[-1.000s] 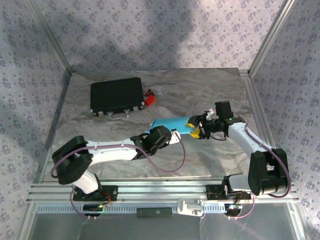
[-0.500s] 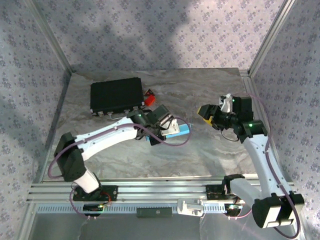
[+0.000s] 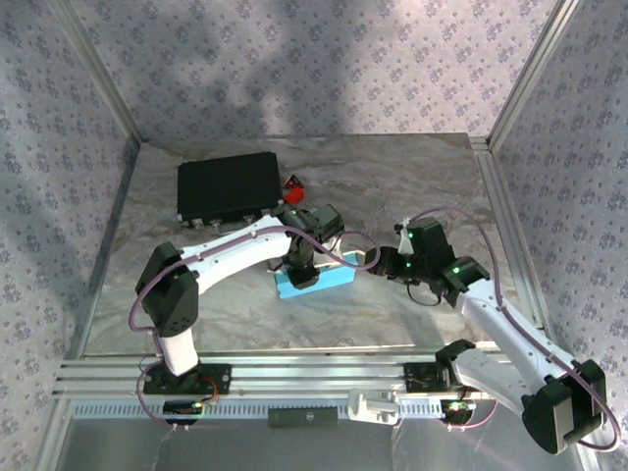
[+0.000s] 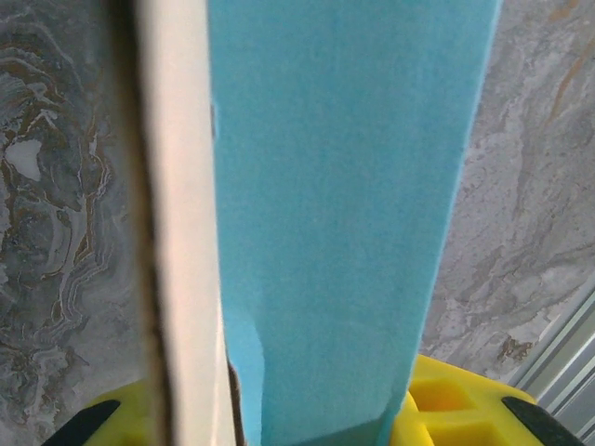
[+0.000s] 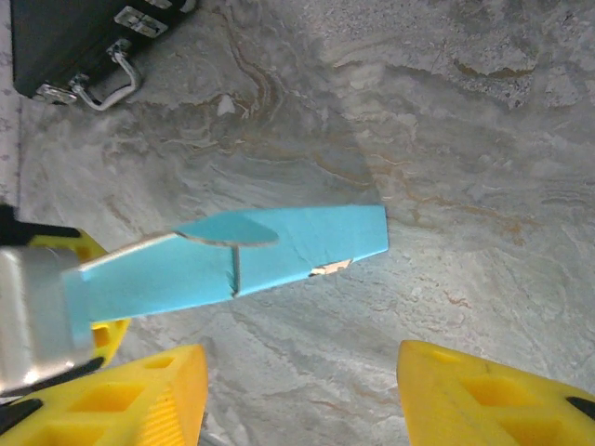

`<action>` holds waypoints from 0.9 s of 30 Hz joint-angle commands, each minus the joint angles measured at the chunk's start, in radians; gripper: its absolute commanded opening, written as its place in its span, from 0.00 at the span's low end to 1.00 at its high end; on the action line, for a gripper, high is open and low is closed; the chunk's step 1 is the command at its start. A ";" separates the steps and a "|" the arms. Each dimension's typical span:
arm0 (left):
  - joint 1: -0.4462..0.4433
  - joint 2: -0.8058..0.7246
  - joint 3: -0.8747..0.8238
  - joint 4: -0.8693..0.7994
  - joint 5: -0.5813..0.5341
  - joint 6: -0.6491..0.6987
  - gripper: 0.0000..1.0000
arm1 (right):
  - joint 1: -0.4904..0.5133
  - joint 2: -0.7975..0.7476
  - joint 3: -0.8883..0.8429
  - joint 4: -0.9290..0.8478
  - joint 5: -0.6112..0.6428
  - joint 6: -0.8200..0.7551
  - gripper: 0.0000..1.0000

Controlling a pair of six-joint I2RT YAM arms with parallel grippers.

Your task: Fold the paper box

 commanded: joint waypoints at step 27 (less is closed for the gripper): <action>0.031 -0.057 -0.077 0.098 -0.009 0.024 0.33 | 0.122 0.148 0.007 0.165 0.203 0.100 0.46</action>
